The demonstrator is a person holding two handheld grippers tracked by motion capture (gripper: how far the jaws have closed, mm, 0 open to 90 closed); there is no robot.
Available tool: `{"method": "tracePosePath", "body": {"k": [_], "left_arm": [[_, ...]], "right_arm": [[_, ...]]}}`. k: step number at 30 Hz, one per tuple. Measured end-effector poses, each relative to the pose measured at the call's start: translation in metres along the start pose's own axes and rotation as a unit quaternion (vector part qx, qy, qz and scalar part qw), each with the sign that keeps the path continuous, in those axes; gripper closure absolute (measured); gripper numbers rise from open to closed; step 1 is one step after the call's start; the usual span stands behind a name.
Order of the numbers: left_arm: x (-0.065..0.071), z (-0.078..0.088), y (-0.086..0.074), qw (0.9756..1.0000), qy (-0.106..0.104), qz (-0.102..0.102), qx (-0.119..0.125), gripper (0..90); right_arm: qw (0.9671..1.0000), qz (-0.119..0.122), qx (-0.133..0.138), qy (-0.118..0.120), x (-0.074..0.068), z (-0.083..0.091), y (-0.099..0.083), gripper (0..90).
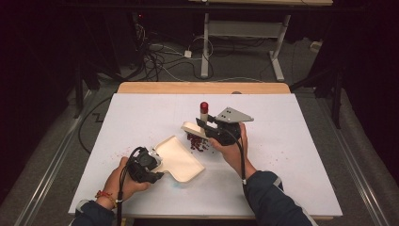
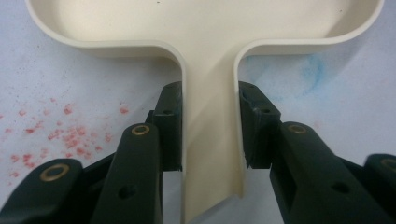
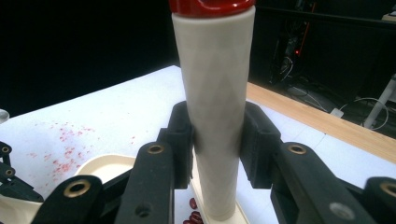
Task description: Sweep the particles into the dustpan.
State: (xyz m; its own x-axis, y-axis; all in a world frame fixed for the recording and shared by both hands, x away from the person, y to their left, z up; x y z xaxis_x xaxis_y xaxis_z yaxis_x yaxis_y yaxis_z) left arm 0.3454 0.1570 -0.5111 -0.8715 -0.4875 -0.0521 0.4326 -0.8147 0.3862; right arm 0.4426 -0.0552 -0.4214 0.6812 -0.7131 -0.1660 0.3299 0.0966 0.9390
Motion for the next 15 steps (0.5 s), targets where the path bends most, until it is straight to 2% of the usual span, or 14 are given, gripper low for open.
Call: {"method": "tracePosePath", "body": {"k": [10,15], "left_arm": [[0.000,0.000,0.001,1.0000,0.000,0.000,-0.002,63.3],[0.000,0.000,0.004,1.0000,0.000,0.000,-0.004,63.3]], "right_arm": [[1.0000,-0.003,-0.001,0.003,-0.005,0.002,-0.001,68.6],[0.9999,-0.010,-0.001,0.004,-0.013,0.004,-0.001,68.8]]}}
Point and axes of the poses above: each handheld gripper's, and its own axes: z roughly backward along the jaws, y roughly out of its top, x roughly to its right, the point moved 6 cm from there along -z, roughly forward along the jaws, and after that the axes turned 12 degrees about -z, right-handed, at the moved point
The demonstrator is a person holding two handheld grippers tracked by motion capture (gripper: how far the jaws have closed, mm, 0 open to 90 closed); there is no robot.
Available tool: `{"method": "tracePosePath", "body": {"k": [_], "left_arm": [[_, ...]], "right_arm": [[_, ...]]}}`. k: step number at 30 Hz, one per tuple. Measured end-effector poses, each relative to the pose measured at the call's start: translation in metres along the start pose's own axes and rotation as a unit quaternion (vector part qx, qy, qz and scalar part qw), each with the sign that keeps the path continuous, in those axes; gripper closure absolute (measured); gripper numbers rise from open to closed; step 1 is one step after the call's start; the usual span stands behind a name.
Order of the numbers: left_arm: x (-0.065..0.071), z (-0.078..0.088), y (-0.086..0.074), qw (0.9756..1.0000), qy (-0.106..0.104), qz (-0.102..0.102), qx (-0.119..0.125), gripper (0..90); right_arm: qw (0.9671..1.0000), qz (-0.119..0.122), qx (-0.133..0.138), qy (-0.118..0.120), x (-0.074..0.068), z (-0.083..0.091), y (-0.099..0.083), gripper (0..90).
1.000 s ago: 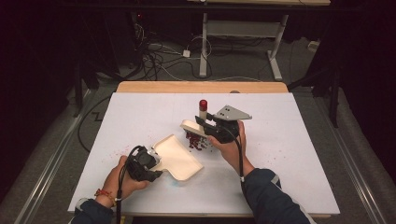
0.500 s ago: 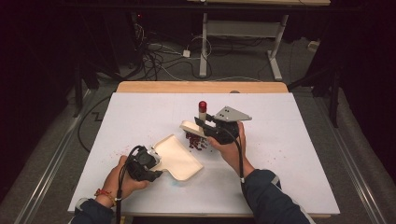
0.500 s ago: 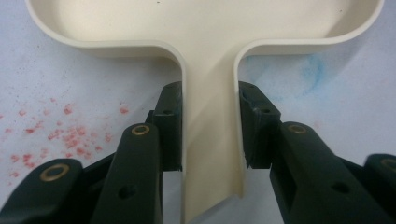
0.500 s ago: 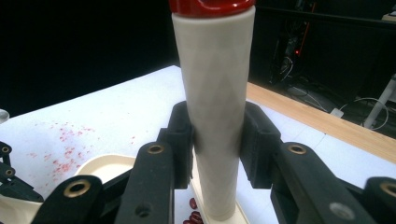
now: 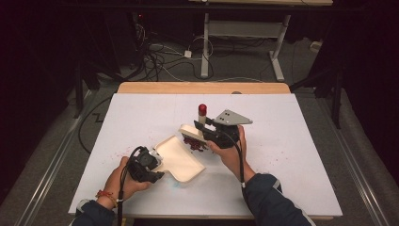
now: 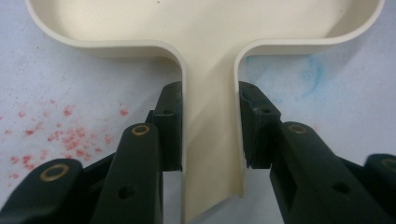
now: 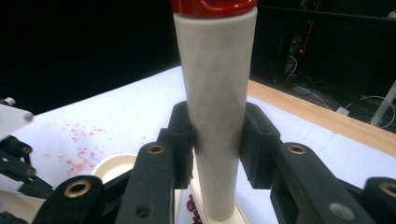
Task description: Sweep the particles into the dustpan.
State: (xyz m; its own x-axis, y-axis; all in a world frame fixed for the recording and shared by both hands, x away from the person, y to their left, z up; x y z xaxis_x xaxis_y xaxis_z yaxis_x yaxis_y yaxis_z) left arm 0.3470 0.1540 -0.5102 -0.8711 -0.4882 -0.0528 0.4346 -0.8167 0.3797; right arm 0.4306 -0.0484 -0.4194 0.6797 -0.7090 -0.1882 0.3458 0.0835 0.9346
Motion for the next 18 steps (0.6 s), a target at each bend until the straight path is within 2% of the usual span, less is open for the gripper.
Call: {"method": "tracePosePath", "body": {"k": [4,10,18], "left_arm": [[0.001,-0.002,0.003,1.0000,0.000,0.002,-0.003,63.3],[0.003,-0.003,0.006,1.0000,-0.001,0.007,-0.005,63.2],[0.003,-0.006,0.005,0.9999,-0.003,0.008,-0.011,63.2]], "right_arm": [[0.9999,-0.010,0.000,0.003,-0.011,0.000,0.000,69.2],[1.0000,-0.005,-0.005,0.004,-0.026,-0.001,-0.002,69.2],[0.9997,0.006,-0.013,0.021,-0.046,0.003,-0.006,69.6]]}}
Point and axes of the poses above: each handheld gripper's, and its own axes: z roughly backward along the jaws, y roughly out of its top, x roughly to its right, the point moved 6 cm from there along -z, roughly forward along the jaws, and after that the axes turned 12 degrees about -z, right-handed, at the moved point
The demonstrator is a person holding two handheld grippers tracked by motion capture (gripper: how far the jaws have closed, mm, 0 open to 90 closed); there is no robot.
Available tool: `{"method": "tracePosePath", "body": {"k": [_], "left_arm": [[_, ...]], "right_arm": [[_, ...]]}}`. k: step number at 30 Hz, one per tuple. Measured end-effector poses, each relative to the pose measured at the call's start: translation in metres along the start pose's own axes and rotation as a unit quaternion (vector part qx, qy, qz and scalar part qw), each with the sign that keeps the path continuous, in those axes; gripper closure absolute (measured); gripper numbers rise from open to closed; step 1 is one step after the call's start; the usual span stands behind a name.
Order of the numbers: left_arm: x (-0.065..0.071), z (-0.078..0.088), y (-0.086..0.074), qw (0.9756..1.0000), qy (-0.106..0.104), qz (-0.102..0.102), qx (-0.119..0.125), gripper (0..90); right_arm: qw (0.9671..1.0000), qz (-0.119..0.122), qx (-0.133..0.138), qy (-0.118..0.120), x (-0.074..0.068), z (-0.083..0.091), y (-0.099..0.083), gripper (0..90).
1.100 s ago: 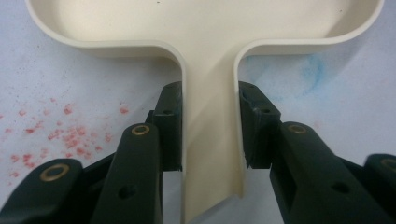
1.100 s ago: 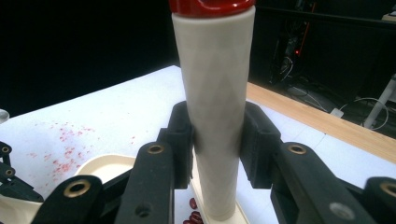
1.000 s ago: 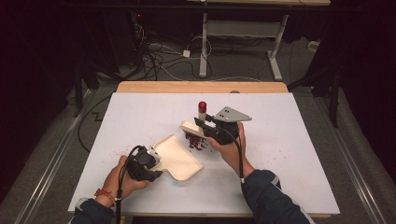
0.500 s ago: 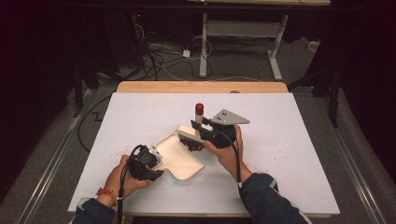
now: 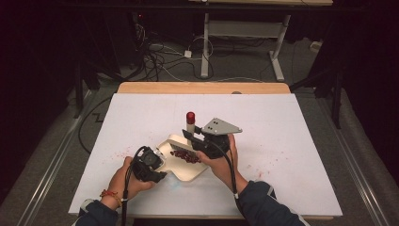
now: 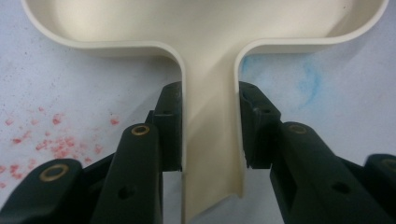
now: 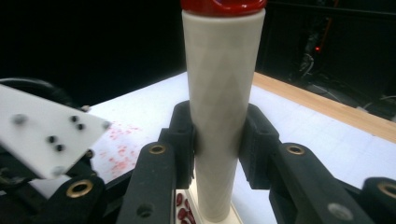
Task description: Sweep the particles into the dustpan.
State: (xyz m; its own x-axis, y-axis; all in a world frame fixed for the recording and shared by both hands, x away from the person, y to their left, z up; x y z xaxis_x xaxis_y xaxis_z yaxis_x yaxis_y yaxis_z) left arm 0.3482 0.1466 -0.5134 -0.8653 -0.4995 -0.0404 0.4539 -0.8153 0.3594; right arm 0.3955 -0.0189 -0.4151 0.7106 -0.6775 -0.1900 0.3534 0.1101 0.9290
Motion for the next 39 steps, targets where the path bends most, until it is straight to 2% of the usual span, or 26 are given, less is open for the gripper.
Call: {"method": "tracePosePath", "body": {"k": [3,7,16,19,22,24,29,34,39], "left_arm": [[0.000,-0.001,0.000,1.0000,0.001,-0.001,-0.003,63.2],[-0.001,-0.001,-0.001,1.0000,-0.001,-0.002,-0.003,63.2],[0.000,-0.003,-0.001,1.0000,0.002,-0.005,-0.005,63.2],[0.000,-0.002,-0.002,1.0000,0.001,-0.007,-0.006,63.2],[0.000,-0.002,-0.003,0.9999,0.001,-0.008,-0.008,63.2],[0.001,-0.001,-0.004,0.9999,0.001,-0.011,-0.010,63.2],[0.004,0.001,-0.006,0.9997,-0.001,-0.016,-0.016,63.3],[0.009,0.003,-0.008,0.9995,0.001,-0.022,-0.021,63.2],[0.015,0.003,-0.010,0.9993,-0.003,-0.027,-0.024,63.2]], "right_arm": [[1.0000,0.003,0.000,0.000,-0.002,0.001,0.000,69.7],[1.0000,-0.006,0.002,0.001,-0.001,0.003,0.002,69.8],[0.9992,-0.010,0.039,0.000,0.004,0.019,0.024,69.8],[0.9987,-0.006,0.049,-0.011,0.011,0.030,0.031,69.8],[0.9979,-0.019,0.057,-0.025,0.024,0.042,0.036,69.8],[0.9974,-0.018,0.059,-0.036,0.034,0.050,0.037,69.8],[0.9963,-0.008,0.049,-0.071,0.052,0.068,0.026,69.8],[0.9963,-0.006,0.029,-0.081,0.060,0.084,0.014,69.8],[0.9965,-0.001,0.008,-0.083,0.060,0.103,0.004,69.8]]}}
Point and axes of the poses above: each handheld gripper's, and its own axes: z roughly backward along the jaws, y roughly out of its top, x roughly to its right, the point moved 6 cm from there along -z, roughly forward along the jaws, and after that the axes turned 12 degrees about -z, right-handed, at the moved point
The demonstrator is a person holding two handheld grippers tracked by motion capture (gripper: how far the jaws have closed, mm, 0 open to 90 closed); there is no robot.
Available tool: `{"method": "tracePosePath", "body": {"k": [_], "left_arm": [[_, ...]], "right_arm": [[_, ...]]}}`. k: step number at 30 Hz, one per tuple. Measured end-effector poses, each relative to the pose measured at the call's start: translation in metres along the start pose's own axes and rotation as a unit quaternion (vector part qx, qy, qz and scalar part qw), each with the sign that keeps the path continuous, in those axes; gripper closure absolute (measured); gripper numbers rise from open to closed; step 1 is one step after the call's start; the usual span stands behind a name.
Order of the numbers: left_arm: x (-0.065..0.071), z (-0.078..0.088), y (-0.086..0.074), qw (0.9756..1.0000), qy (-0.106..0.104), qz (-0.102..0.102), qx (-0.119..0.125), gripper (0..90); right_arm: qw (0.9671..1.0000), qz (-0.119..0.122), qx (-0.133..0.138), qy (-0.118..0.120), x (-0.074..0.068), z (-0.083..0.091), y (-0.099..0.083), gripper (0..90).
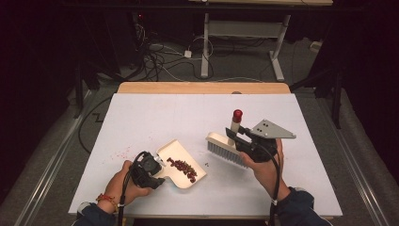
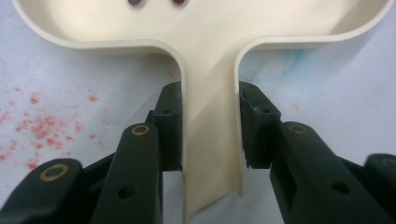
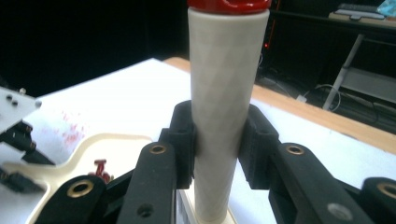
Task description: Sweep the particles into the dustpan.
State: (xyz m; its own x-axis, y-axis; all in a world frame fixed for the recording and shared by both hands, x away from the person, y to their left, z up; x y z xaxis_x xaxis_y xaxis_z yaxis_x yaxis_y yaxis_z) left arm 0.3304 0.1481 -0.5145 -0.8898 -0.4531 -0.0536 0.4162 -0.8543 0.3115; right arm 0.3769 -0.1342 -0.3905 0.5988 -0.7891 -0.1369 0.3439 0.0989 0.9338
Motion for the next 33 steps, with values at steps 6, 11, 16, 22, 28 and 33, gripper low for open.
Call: {"method": "tracePosePath", "body": {"k": [6,11,16,22,28,33], "left_arm": [[0.003,-0.001,0.001,1.0000,0.005,-0.001,-0.005,63.2],[0.003,-0.001,0.002,0.9999,0.005,-0.003,-0.008,63.2],[0.002,0.000,0.004,0.9999,0.004,-0.004,-0.009,63.2],[0.003,-0.001,0.005,0.9999,0.005,-0.003,-0.010,63.2],[0.002,-0.002,0.005,1.0000,0.004,-0.005,-0.007,63.2],[0.002,-0.002,0.004,0.9999,0.006,-0.009,-0.007,63.1]], "right_arm": [[0.9995,0.002,-0.029,-0.012,-0.006,0.008,-0.013,69.8],[0.9991,0.018,-0.038,0.004,-0.025,0.000,-0.019,69.8],[0.9983,0.034,-0.045,0.016,-0.046,-0.003,-0.024,69.7],[0.9983,0.007,-0.040,0.040,-0.061,0.001,-0.025,69.8],[0.9987,0.016,-0.018,0.046,-0.062,0.009,-0.016,69.8],[0.9987,0.018,-0.009,0.047,-0.051,0.015,-0.009,69.8]]}}
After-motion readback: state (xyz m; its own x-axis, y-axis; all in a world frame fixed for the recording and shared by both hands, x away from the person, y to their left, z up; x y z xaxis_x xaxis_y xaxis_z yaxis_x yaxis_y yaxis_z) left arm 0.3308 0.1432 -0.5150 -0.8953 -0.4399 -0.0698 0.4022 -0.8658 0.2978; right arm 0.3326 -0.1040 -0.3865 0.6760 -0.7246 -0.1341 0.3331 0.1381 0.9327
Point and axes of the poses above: each handheld gripper's, and its own axes: z roughly backward along the jaws, y roughly out of its top, x roughly to its right, the point moved 6 cm from there along -z, roughly forward along the jaws, and after that the axes turned 12 degrees about -z, right-handed, at the moved point
